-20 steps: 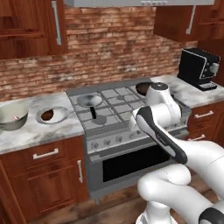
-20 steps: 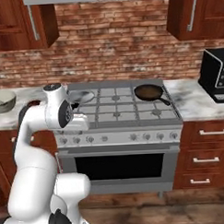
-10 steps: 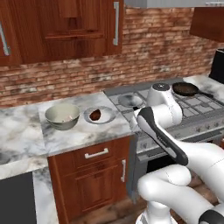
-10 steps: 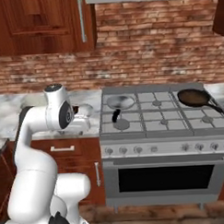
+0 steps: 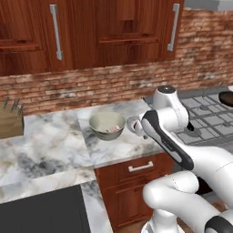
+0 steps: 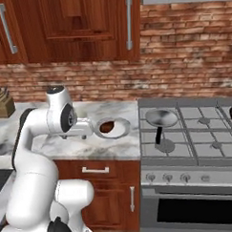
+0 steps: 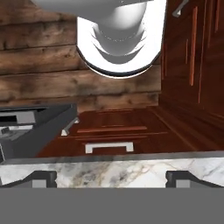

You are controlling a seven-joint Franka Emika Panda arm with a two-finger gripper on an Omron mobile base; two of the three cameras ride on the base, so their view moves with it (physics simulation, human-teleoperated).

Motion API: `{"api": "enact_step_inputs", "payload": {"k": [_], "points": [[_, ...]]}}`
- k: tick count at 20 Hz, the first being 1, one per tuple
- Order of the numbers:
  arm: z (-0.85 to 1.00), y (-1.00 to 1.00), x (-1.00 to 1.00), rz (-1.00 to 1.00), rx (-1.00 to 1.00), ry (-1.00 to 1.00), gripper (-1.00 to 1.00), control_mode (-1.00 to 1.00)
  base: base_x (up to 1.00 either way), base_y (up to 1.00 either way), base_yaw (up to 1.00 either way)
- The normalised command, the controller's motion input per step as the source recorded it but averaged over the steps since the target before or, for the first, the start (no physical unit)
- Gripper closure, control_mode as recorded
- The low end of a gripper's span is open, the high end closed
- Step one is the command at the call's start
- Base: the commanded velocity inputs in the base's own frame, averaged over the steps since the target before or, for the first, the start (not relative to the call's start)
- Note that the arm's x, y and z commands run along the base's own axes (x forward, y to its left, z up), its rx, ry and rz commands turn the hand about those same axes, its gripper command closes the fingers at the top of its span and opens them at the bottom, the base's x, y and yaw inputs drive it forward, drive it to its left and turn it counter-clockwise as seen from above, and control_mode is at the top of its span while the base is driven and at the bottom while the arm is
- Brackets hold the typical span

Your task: Place one of the steaks on the plate and the other in the bowl. Then place the bowl in the fridge.

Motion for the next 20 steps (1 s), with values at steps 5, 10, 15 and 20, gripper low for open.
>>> {"api": "enact_step_inputs", "payload": {"k": [5,10,15,20], "points": [[0.0,0.0,0.0,0.0,0.0,0.0,-1.0,1.0,0.69,0.32,0.23],[0.0,0.0,0.0,0.0,0.0,0.0,-1.0,1.0,0.3,0.2,0.05],[-0.29,0.31,0.41,-0.22,0.0,-0.13,-1.0,-1.0,0.0,0.0,0.0],[0.01,-0.13,0.94,-0.16,0.15,0.26,-1.0,-1.0,0.0,0.0,0.0]]}}
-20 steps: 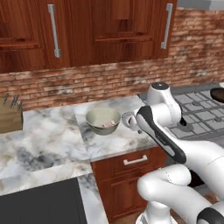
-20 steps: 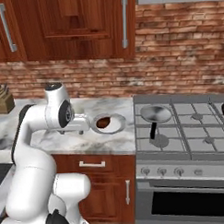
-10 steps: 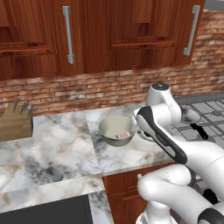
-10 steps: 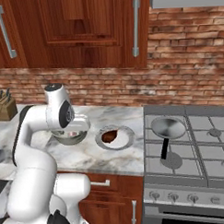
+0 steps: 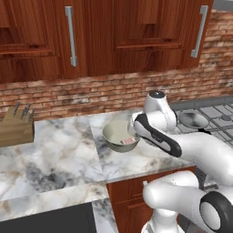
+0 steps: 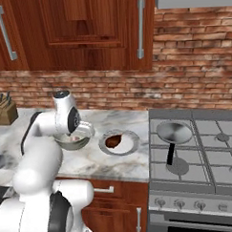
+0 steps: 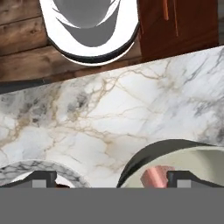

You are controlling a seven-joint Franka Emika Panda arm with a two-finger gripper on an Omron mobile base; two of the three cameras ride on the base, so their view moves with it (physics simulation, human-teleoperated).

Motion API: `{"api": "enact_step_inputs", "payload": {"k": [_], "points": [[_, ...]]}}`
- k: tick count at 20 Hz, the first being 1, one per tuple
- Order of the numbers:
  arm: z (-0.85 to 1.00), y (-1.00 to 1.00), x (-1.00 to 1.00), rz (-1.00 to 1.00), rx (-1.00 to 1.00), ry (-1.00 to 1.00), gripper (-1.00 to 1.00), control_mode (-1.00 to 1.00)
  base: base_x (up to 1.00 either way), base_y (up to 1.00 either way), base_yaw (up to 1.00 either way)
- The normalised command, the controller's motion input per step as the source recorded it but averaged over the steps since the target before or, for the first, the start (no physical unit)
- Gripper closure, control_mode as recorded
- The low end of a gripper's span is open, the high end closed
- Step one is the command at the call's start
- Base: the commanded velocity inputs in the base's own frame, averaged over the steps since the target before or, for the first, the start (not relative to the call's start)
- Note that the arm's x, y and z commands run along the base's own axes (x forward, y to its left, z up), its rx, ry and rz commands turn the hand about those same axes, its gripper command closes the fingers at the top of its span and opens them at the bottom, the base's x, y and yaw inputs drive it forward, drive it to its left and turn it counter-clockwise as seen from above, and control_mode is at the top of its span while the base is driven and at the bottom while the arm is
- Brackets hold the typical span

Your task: Place one of the steaks on the plate and the other in the bowl. Then place the bowl in the fridge.

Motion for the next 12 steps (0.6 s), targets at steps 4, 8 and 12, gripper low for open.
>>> {"api": "enact_step_inputs", "payload": {"k": [4,8,12], "points": [[0.08,-0.21,0.69,0.0,0.05,0.31,-1.0,-1.0,0.0,0.0,0.0],[0.0,0.0,0.43,0.0,0.0,0.01,-1.0,-1.0,0.0,0.0,0.0],[-0.1,0.0,0.64,0.01,0.0,0.0,-1.0,-1.0,0.0,0.0,0.0]]}}
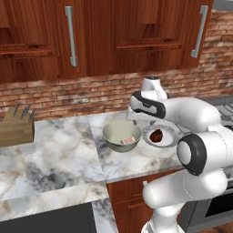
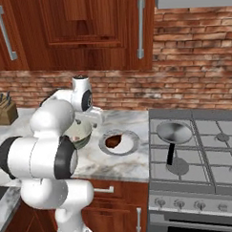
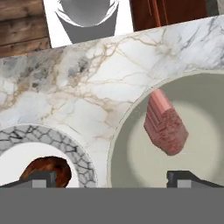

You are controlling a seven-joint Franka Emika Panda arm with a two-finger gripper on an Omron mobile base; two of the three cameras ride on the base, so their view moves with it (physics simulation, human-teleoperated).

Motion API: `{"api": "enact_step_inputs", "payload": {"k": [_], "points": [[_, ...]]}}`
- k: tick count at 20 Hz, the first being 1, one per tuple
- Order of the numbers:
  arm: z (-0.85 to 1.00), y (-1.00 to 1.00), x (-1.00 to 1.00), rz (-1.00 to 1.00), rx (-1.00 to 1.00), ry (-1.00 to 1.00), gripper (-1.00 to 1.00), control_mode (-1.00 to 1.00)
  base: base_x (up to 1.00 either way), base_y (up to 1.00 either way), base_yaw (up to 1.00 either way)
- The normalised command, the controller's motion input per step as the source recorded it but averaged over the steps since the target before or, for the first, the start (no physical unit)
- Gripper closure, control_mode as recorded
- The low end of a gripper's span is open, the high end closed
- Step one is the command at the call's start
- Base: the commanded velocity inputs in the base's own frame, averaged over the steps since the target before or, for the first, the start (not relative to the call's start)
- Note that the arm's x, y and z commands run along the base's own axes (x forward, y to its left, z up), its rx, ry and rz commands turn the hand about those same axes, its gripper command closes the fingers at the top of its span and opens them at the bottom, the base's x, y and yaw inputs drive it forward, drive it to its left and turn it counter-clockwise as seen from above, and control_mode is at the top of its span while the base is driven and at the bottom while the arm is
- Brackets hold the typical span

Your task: Place one of the steaks on the plate and the other in the bowl. Then place the bowl in the fridge.

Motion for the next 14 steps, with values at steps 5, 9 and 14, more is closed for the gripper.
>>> {"api": "enact_step_inputs", "payload": {"k": [5,9,14], "points": [[-0.3,-0.02,0.56,0.07,0.0,0.15,-1.0,-1.0,0.0,0.0,0.0],[-0.49,0.0,0.0,0.17,0.0,0.07,-1.0,-1.0,0.0,0.0,0.0],[-0.24,0.09,0.0,0.19,0.0,-0.01,-1.0,-1.0,0.0,0.0,0.0]]}}
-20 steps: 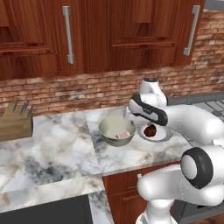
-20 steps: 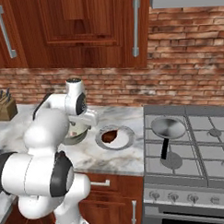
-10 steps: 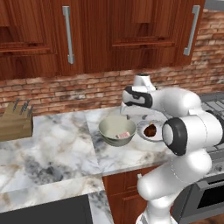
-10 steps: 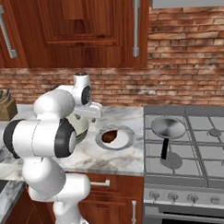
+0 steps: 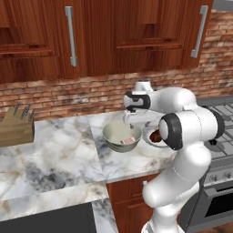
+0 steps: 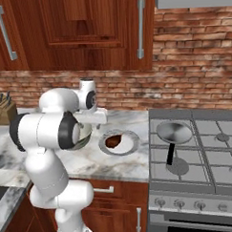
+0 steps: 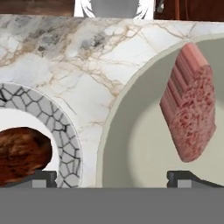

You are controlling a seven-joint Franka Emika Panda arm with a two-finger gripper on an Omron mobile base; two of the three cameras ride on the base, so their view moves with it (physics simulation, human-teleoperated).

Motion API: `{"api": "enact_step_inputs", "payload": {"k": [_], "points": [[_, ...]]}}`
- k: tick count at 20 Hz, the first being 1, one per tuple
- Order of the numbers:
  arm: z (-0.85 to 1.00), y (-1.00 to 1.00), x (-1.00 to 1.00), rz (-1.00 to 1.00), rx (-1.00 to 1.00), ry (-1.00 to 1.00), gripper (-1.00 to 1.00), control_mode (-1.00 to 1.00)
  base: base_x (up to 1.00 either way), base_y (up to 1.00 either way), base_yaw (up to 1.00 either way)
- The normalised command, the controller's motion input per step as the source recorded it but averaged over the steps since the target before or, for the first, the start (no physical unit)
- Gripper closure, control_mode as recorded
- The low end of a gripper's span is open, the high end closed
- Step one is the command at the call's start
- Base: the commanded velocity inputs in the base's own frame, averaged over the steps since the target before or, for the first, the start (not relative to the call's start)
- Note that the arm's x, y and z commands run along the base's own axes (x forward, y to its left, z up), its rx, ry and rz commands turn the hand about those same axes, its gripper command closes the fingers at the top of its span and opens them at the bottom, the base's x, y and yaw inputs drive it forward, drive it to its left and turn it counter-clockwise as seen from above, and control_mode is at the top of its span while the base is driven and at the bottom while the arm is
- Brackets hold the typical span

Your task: Place one of the steaks on the plate and the other in the bowl. Then place the bowl in the fridge.

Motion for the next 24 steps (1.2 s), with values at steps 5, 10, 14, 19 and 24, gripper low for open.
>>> {"api": "enact_step_inputs", "payload": {"k": [5,10,14,19,24], "points": [[-0.19,0.07,0.0,0.16,0.0,-0.01,-1.0,-1.0,0.0,0.0,0.0],[-0.27,0.06,0.0,0.08,0.0,-0.02,-1.0,-1.0,0.0,0.0,0.0],[-0.24,0.0,0.06,0.0,0.0,0.0,-1.0,-1.0,0.0,0.0,0.0],[-0.07,0.0,0.01,0.0,0.0,0.0,-1.0,-1.0,0.0,0.0,0.0],[0.0,0.01,0.0,0.0,0.0,0.0,1.0,-1.0,0.0,0.0,0.0]]}}
